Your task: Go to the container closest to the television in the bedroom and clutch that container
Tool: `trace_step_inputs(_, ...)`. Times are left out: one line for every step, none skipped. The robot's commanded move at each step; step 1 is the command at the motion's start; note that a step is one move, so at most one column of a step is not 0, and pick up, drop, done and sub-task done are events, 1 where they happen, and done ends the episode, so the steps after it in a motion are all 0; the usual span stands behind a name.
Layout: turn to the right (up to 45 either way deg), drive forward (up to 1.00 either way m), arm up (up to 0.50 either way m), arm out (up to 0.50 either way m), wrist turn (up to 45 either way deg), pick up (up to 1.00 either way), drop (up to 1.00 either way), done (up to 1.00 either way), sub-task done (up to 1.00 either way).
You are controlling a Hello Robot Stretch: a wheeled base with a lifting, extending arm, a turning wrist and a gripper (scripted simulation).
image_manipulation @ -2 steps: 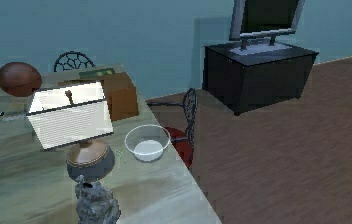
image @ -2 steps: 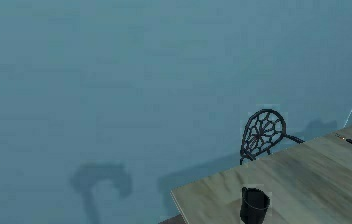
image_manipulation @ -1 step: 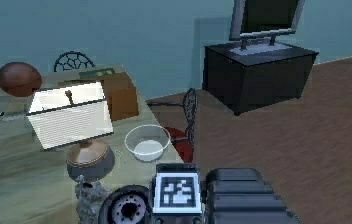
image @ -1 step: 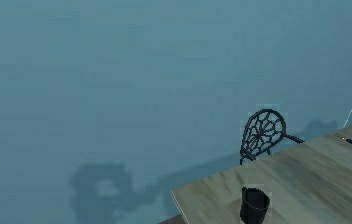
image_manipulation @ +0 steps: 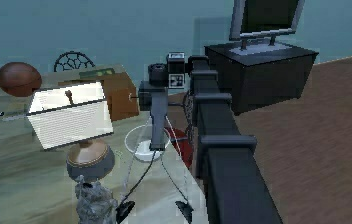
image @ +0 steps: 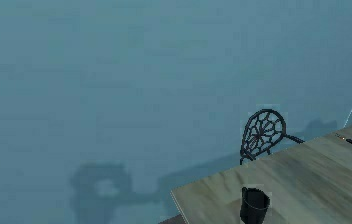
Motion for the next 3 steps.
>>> trace_step_inputs(0.0,0.0,0.0,0.0,45.0,0.0,0.0,0.0,0.0)
trace_step_inputs(0.0,0.0,0.0,0.0,45.0,0.0,0.0,0.0,0.0)
trace_step_inputs(0.0,0.0,0.0,0.0,45.0,0.0,0.0,0.0,0.0)
